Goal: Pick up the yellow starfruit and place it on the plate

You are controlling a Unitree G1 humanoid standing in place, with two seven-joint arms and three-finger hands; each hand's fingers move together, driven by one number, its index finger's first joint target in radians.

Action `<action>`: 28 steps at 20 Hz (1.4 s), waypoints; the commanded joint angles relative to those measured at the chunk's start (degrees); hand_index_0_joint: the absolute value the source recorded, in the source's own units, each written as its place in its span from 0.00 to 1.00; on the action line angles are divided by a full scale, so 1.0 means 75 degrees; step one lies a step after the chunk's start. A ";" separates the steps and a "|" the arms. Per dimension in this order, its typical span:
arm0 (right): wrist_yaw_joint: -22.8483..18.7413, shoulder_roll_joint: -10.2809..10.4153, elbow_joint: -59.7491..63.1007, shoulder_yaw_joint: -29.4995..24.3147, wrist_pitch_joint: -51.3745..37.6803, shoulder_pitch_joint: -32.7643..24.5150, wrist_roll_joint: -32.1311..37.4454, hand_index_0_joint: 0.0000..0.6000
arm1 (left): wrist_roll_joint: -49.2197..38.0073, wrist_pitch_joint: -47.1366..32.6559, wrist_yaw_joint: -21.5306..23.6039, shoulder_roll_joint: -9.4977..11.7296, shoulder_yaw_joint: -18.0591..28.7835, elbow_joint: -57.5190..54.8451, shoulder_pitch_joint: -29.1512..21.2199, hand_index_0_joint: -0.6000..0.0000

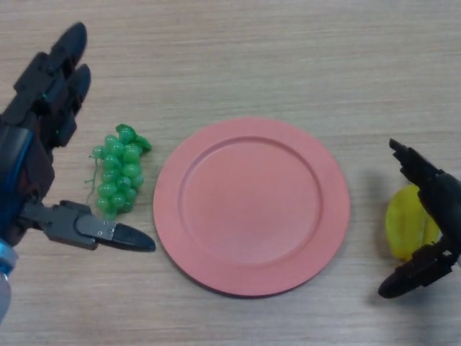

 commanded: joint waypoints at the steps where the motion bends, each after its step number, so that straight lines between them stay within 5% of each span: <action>1: -0.0819 -0.0316 -0.0145 -0.0488 -0.1053 -0.0391 0.0380 0.00 | 0.0094 -0.0604 -0.0052 0.0135 0.0467 -0.0501 -0.0124 1.00; 4: -0.0863 -0.0358 0.0053 -0.0501 -0.1123 -0.0395 0.0478 0.00 | 0.0113 -0.0647 -0.0129 0.0068 0.0451 -0.0548 -0.0015 1.00; 5: -0.0908 -0.0389 0.0085 -0.0518 -0.1185 -0.0366 0.0389 0.08 | 0.0064 -0.0623 -0.0152 0.0076 0.0500 -0.0537 -0.0025 1.00; 9: -0.1174 -0.0581 0.0410 -0.0544 -0.1804 -0.0290 -0.0390 0.90 | -0.0091 -0.0507 -0.0138 0.0102 0.0600 -0.0558 -0.0038 1.00; 10: -0.1194 -0.0656 0.0496 -0.0569 -0.2001 -0.0252 -0.0714 1.00 | -0.0170 -0.0430 -0.0123 0.0111 0.0634 -0.0564 -0.0050 1.00; 16: -0.0900 -0.0629 -0.0218 -0.0759 -0.1851 -0.0132 -0.0521 1.00 | -0.0085 -0.0237 -0.0105 0.0054 0.0451 -0.0601 -0.0004 1.00; 22: -0.0244 -0.0044 -0.1902 -0.0161 -0.0429 -0.0374 0.0193 1.00 | -0.0166 -0.0200 0.0063 0.0041 0.0399 -0.0669 -0.0079 1.00; 28: -0.0751 0.0718 -0.1914 0.1374 -0.0289 -0.0886 0.0341 1.00 | -0.0316 -0.0454 0.0229 0.0022 0.0486 -0.0547 -0.0048 1.00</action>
